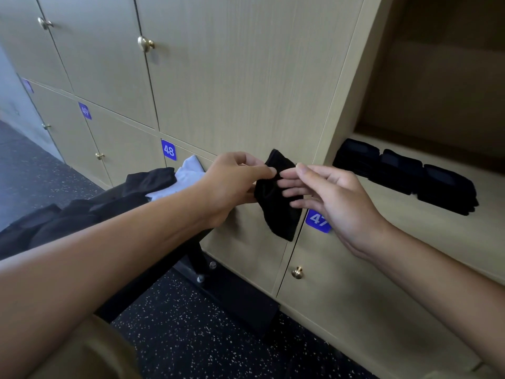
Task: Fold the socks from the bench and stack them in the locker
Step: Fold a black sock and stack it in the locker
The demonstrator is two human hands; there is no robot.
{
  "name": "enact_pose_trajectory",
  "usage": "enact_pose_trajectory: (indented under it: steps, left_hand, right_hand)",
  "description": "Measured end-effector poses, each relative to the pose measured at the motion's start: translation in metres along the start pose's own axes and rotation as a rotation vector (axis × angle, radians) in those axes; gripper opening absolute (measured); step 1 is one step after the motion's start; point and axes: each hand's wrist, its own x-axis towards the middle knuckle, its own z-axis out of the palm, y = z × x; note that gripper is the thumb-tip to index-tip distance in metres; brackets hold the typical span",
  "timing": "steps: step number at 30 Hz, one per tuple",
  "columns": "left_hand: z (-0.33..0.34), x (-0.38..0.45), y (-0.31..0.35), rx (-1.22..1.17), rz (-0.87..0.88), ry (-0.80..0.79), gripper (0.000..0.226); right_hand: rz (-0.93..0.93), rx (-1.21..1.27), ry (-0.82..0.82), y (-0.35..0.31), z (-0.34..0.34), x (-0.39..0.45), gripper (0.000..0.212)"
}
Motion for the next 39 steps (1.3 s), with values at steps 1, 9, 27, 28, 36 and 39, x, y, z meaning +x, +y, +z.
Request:
enact_pose_trajectory:
  steps: [1,9,27,28,36,39]
  left_hand:
    - [0.001,0.000,0.000,-0.037,-0.016,-0.023,0.013]
    - [0.022,0.001,-0.007,-0.314,-0.113,-0.101,0.015]
    - [0.050,0.003,-0.030,0.506,0.268,-0.290,0.015]
    - [0.052,0.004,-0.032,0.528,0.271,-0.314,0.012]
    - [0.063,0.001,-0.039,0.624,0.275,-0.456,0.013]
    - [0.065,-0.002,-0.039,0.636,0.271,-0.477,0.011]
  right_hand:
    - [-0.029,-0.045,0.023,0.000,-0.001,-0.003,0.022]
    - [-0.234,-0.565,0.024,-0.003,-0.015,-0.031,0.044]
    - [-0.241,-0.885,0.481,-0.020,-0.153,-0.046,0.019]
    - [-0.232,-0.911,0.517,-0.021,-0.164,-0.052,0.019]
    - [0.099,-1.313,0.512,-0.006,-0.202,-0.094,0.035]
    - [0.313,-1.380,0.372,0.007,-0.194,-0.100,0.036]
